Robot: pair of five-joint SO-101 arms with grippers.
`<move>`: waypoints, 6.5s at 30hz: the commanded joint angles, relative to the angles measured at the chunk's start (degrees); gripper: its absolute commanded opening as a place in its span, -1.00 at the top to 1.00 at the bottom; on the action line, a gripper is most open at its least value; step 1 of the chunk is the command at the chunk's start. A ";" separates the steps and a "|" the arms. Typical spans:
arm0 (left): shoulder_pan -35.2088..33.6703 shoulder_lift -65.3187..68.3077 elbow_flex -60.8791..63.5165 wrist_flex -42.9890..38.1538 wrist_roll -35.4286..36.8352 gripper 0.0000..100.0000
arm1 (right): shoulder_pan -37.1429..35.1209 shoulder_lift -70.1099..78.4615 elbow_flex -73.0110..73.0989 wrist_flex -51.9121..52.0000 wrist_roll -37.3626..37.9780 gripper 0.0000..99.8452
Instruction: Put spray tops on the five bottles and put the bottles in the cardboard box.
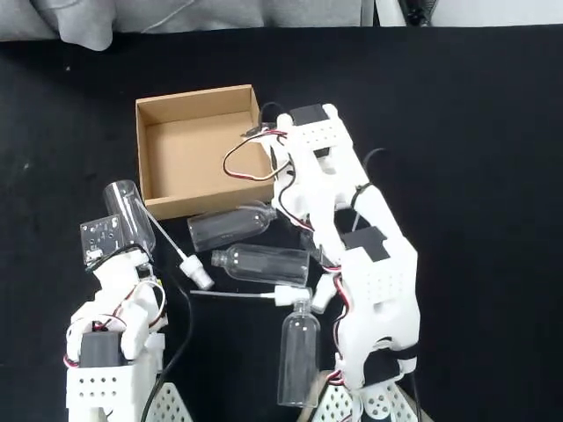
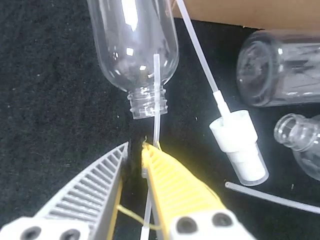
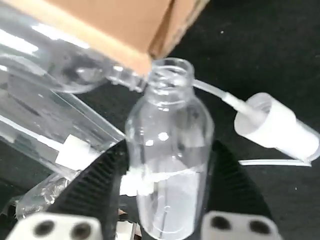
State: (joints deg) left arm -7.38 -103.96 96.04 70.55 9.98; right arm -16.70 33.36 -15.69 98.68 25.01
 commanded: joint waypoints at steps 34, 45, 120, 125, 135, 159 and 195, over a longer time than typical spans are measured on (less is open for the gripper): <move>-0.13 -0.53 1.36 0.18 -0.35 0.92 | -1.23 -29.85 17.89 2.11 0.35 0.82; -0.13 -0.53 1.36 0.18 -0.35 0.92 | -1.05 -42.95 22.37 2.11 0.35 0.82; -0.13 -0.53 1.36 0.18 -0.35 0.92 | -1.05 -100.44 59.12 -22.33 -5.80 0.82; -0.13 -0.53 1.36 0.18 -0.35 0.92 | -1.05 -101.41 59.12 -22.33 -5.80 0.82; -0.13 -0.53 1.36 0.18 -0.35 0.92 | -1.05 -101.49 59.12 -22.33 -5.80 0.82; 7.78 -0.62 1.10 -0.53 -0.70 0.91 | -1.05 -101.49 66.42 -30.42 -5.89 0.82; 0.66 -0.62 -15.78 -1.32 -22.33 0.92 | -1.05 -101.49 70.73 -34.99 -8.18 0.82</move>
State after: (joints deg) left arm -4.48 -104.22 88.04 69.23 -11.82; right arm -16.88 -67.12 55.34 65.54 17.36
